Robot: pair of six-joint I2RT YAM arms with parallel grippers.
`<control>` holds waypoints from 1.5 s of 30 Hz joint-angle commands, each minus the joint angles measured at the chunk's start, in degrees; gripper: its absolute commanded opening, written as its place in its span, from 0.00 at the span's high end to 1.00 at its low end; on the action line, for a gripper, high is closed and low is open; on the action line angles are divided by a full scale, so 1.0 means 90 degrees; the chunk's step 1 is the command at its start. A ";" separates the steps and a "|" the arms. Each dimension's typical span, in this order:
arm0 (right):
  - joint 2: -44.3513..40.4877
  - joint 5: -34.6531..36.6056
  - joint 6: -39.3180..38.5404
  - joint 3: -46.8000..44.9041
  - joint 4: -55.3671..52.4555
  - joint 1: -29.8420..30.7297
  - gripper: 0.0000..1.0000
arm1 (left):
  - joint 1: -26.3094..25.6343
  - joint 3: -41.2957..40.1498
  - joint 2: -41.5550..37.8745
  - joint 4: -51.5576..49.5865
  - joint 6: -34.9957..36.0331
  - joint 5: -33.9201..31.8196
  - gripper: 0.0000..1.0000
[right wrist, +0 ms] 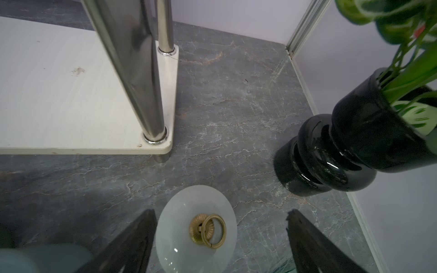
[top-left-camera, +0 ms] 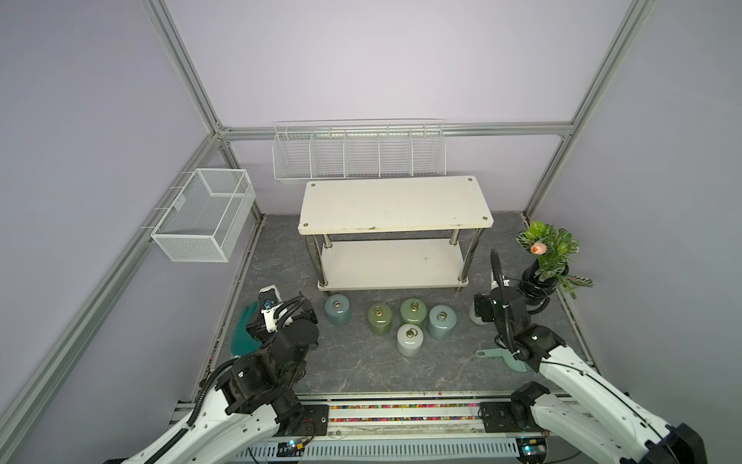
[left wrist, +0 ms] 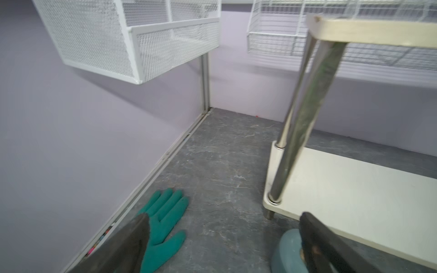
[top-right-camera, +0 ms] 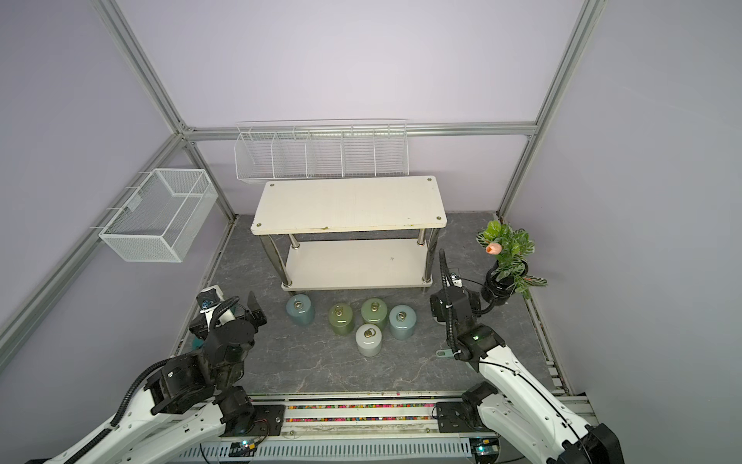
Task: Remove the tea canisters from the shelf
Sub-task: Reset both arms
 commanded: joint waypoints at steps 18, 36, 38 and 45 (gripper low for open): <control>0.1656 -0.1405 -0.0917 -0.0595 0.3640 -0.1954 0.11 | 0.3502 -0.1352 0.0842 0.2869 0.0961 0.2387 0.00; 0.3470 -0.2445 -0.0894 -0.0442 0.5510 -0.2686 0.11 | 0.4596 -0.1894 0.1833 0.5056 0.1760 0.3543 0.00; 0.3816 -0.2557 -0.0916 -0.0562 0.6073 -0.2688 0.11 | 0.4647 -0.1943 0.1997 0.5286 0.1862 0.3597 0.00; 0.4242 -0.2991 -0.1120 -0.0969 0.7244 -0.2696 0.11 | 0.4767 -0.2261 0.2141 0.6166 0.2362 0.4025 0.00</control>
